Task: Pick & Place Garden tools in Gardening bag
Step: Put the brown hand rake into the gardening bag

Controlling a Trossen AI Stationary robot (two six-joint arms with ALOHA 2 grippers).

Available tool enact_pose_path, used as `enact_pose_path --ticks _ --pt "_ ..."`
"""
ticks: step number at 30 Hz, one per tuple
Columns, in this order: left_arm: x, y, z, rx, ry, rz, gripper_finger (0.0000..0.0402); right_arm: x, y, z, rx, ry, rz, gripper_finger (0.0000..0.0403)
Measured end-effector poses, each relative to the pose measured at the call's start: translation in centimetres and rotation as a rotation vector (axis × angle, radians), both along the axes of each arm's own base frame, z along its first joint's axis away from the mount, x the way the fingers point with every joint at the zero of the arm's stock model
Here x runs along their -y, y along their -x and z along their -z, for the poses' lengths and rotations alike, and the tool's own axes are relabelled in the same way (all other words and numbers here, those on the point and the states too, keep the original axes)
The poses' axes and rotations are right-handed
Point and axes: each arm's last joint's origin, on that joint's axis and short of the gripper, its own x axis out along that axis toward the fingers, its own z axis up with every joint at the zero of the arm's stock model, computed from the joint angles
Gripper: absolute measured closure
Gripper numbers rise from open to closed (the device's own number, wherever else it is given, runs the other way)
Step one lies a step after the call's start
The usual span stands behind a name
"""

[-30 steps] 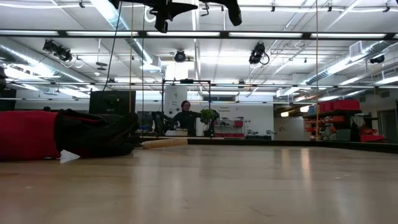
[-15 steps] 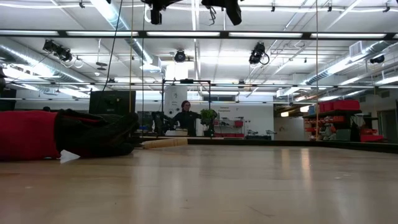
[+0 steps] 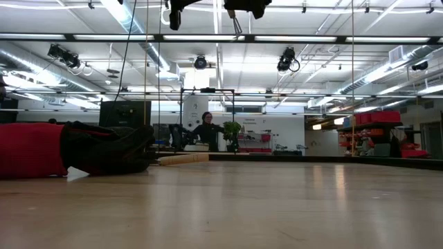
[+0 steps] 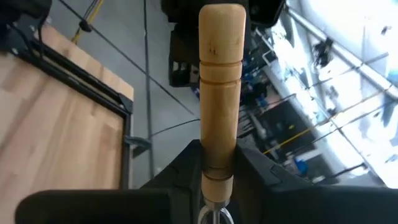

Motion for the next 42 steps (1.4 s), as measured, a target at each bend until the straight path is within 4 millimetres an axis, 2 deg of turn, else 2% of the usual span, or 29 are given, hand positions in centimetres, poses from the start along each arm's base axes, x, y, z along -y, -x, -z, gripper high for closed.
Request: enact_pose_path --ticks 8,13,18,25,42 --pt "0.4 -0.1 0.0 -0.006 -0.051 0.051 0.0358 -1.0 0.0 -0.1 0.068 -0.151 -0.015 0.033" --pt "0.7 0.0 -0.2 0.002 -0.065 0.075 0.0395 -2.1 0.9 -1.1 0.154 -0.264 -0.04 0.033" --pt "1.2 -0.2 -0.2 -0.003 -0.127 0.089 0.039 -3.0 1.9 -1.8 0.208 -0.396 -0.057 0.033" --pt "3.0 -0.9 -0.2 -0.011 -0.247 0.066 0.0394 -4.4 3.8 -3.0 0.245 -0.527 -0.085 0.033" --pt "6.2 -1.8 0.1 -0.061 -0.47 0.006 0.0395 -6.6 11.6 -6.3 0.274 -0.732 -0.194 0.033"
